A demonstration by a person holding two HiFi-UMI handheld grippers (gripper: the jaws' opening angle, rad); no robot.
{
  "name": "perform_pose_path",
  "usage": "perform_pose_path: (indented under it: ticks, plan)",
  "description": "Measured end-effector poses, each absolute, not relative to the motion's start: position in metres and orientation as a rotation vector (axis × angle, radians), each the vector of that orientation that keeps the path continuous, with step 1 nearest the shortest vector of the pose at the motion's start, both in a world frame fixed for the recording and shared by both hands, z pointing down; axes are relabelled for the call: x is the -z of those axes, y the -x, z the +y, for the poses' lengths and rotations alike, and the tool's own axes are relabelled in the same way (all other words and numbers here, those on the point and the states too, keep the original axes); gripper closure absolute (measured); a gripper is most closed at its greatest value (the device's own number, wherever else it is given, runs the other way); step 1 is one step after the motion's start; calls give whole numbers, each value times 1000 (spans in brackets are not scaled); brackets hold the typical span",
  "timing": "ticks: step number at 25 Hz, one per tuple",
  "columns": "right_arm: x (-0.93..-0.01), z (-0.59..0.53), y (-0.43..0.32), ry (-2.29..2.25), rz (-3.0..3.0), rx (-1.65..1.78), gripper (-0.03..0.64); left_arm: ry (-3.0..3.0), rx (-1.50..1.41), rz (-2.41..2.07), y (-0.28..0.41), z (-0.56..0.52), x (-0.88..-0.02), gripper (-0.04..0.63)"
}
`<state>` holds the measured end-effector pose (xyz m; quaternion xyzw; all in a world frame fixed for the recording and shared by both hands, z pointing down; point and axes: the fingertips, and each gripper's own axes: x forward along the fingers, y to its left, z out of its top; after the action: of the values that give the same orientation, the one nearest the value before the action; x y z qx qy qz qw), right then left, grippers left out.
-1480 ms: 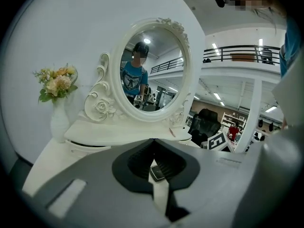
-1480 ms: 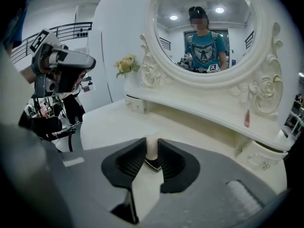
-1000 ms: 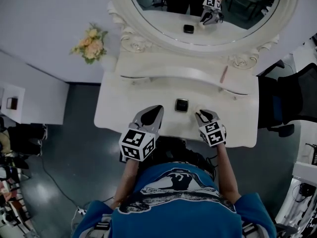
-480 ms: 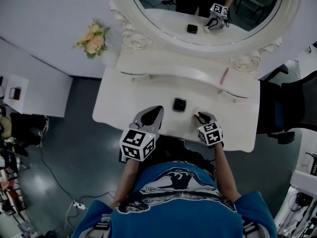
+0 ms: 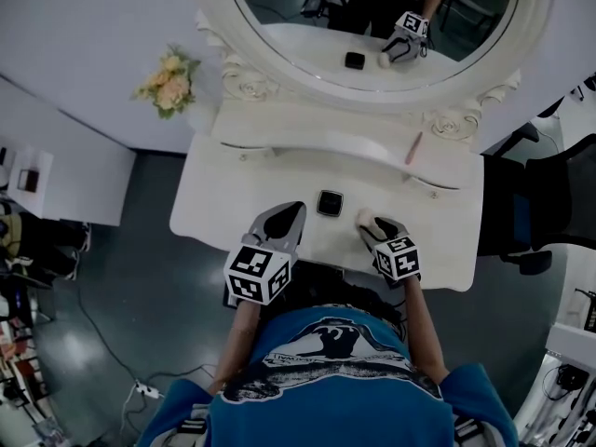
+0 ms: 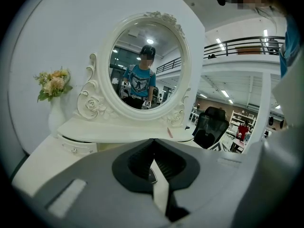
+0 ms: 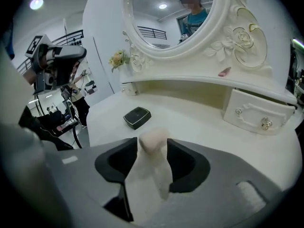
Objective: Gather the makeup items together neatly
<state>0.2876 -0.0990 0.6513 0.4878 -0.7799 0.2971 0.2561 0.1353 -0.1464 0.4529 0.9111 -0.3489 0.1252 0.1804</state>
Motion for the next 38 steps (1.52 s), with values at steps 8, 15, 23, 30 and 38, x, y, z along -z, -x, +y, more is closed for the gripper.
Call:
perform_pose_path:
  ticks: [8, 15, 23, 30, 38]
  plan:
    - [-610, -123, -321, -1432, -2143, -719, 417, -2578, -366, -975, -142, -149, -454, 581]
    - [-572, -175, -365, -1557, -2111, -608, 417, -2573, -374, -980, -139, -153, -454, 581]
    - [-553, -230, -417, -1726, -1984, -619, 419, -2571, -381, -978, -131, -158, -454, 581]
    - [-562, -265, -452, -1814, -1843, -725, 434, -2569, -392, -972, -122, -165, -455, 581]
    - [-576, -267, -458, -1855, -1702, -729, 517, -2556, -395, -980, -102, -175, -458, 581]
